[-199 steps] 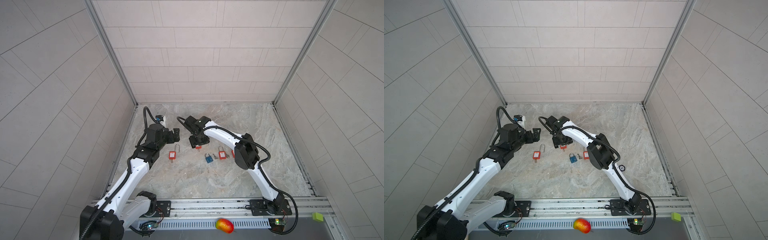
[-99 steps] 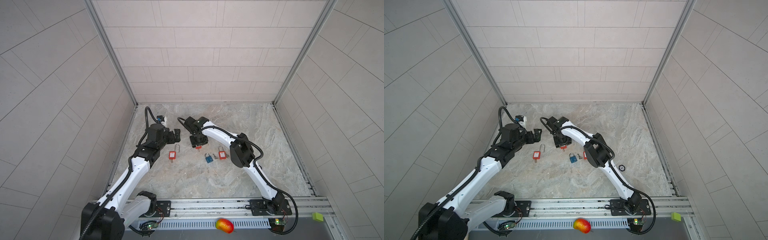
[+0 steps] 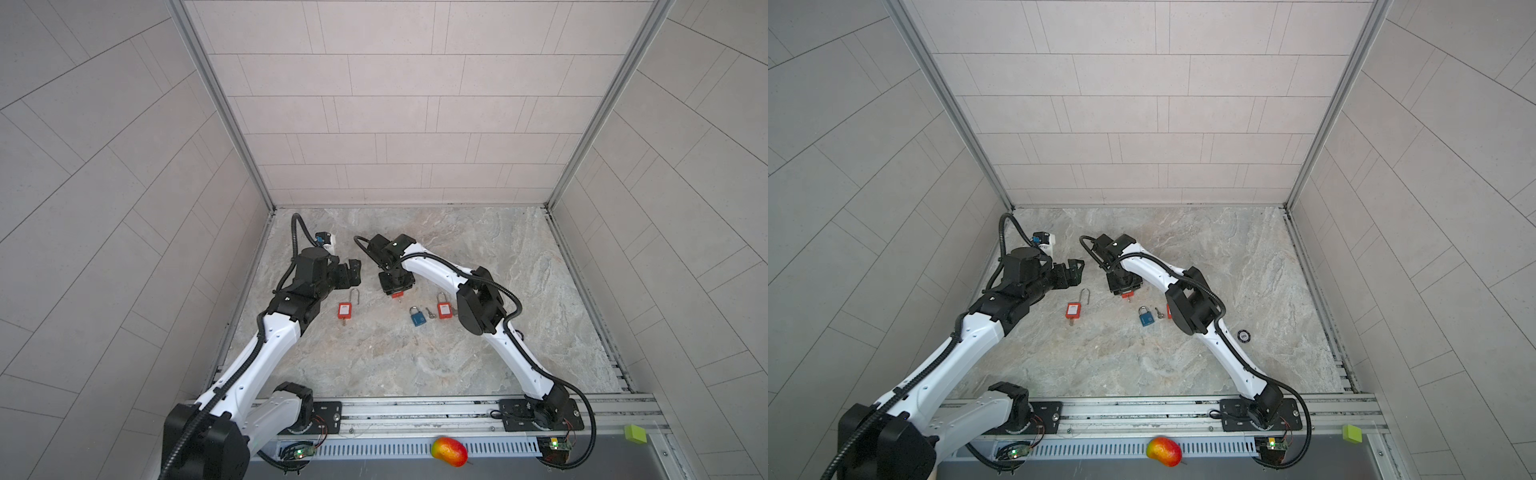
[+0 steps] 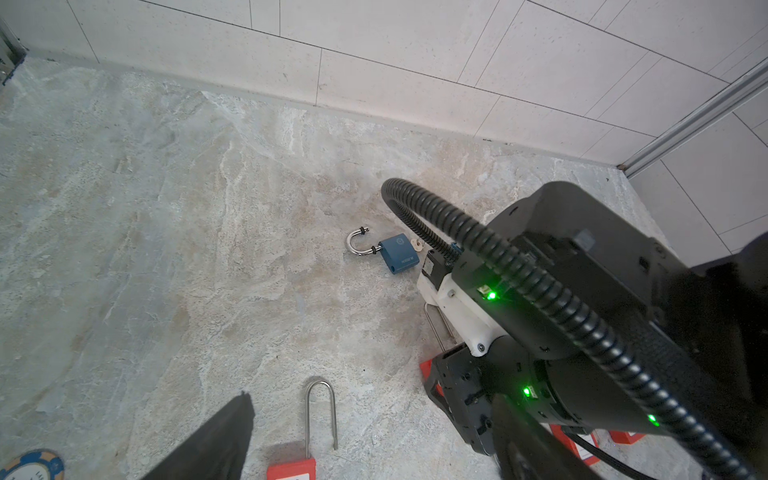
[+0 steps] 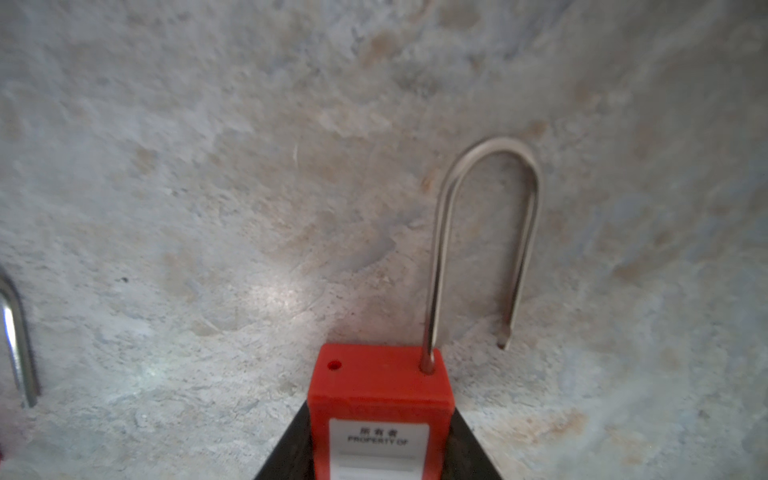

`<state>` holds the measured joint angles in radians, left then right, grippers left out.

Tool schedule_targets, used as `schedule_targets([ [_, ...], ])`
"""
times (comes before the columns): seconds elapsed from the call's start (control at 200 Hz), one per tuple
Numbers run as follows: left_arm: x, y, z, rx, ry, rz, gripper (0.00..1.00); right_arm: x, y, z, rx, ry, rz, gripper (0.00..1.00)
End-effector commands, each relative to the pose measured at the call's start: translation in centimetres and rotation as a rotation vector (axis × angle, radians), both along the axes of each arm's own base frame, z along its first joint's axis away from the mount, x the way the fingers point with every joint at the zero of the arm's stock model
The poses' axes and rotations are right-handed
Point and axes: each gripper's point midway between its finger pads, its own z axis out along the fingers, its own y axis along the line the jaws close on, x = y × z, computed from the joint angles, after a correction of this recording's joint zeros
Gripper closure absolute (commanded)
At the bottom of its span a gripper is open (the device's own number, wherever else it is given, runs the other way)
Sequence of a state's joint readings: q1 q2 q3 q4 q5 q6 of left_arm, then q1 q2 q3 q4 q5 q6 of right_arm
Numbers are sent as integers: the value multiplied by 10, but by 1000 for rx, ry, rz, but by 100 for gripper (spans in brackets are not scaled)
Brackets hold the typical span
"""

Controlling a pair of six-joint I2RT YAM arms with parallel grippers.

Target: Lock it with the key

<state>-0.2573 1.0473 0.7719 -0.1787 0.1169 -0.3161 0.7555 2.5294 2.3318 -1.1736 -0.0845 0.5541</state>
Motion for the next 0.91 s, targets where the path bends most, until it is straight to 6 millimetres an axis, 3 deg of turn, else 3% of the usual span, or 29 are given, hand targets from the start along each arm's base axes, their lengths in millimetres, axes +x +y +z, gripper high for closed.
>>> schedule_targets([
  [0.0, 0, 1, 15, 15, -43, -17, 7, 4, -11, 41, -32, -79, 95, 61],
  [0.19, -8, -13, 23, 51, -125, -147, 10, -5, -23, 106, 9, -197, 401, 67],
  [0.46, -27, -52, 38, 82, -333, -455, 15, -56, -54, 168, 143, -306, 800, 71],
  [0.67, -55, -103, 47, -27, -449, -833, 30, -92, -68, 196, 180, -383, 1015, 72],
  [0.801, -63, -118, 52, -61, -479, -952, 37, -109, -72, 201, 194, -403, 1156, 73],
  [0.901, -65, -126, 52, -58, -490, -994, 40, -115, -71, 209, 220, -430, 1170, 73],
])
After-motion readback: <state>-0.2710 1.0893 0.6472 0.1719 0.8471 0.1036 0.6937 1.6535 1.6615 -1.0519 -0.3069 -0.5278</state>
